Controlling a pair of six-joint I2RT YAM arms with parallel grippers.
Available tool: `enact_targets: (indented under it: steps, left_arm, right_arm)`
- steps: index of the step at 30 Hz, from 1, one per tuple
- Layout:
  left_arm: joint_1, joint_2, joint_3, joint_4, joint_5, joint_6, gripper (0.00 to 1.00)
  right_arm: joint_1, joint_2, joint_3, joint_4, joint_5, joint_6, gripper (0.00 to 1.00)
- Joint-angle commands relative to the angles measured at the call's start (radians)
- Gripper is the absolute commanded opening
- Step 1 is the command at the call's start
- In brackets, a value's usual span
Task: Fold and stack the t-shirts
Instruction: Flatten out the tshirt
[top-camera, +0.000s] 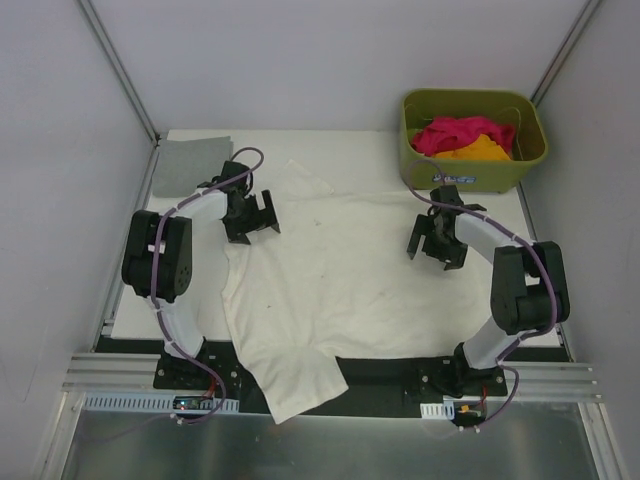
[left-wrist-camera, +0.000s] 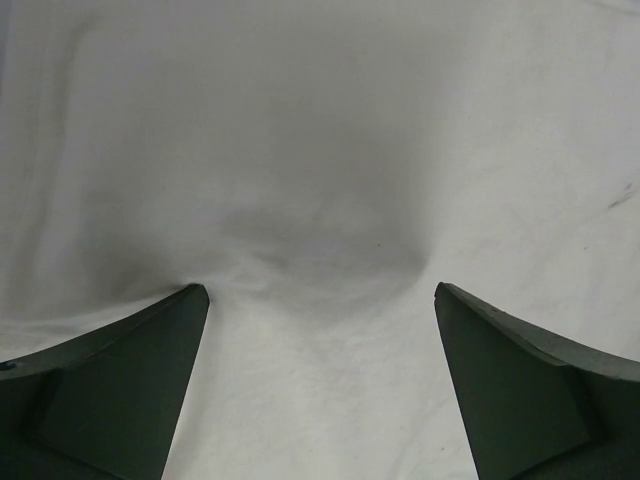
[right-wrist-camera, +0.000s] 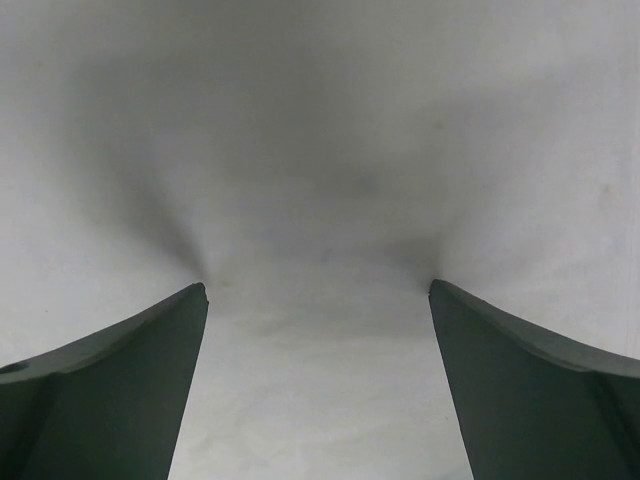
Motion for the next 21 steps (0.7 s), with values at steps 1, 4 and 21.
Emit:
enact_targets:
  steps: [1,4,21]
  left_arm:
    - [0.050,0.102,0.067,0.001,0.027,0.018,0.99]
    - [0.065,0.148,0.139,-0.013,0.034,0.039,0.99]
    - [0.093,0.346,0.507,-0.102,0.079,0.113,0.99]
  right_arm:
    - [-0.020,0.037,0.076,0.012,-0.049,0.002,0.97]
    - [-0.028,0.072,0.111,0.009,-0.067,0.001,0.97]
    - [-0.063,0.210,0.306,-0.022,-0.066,-0.031,0.97]
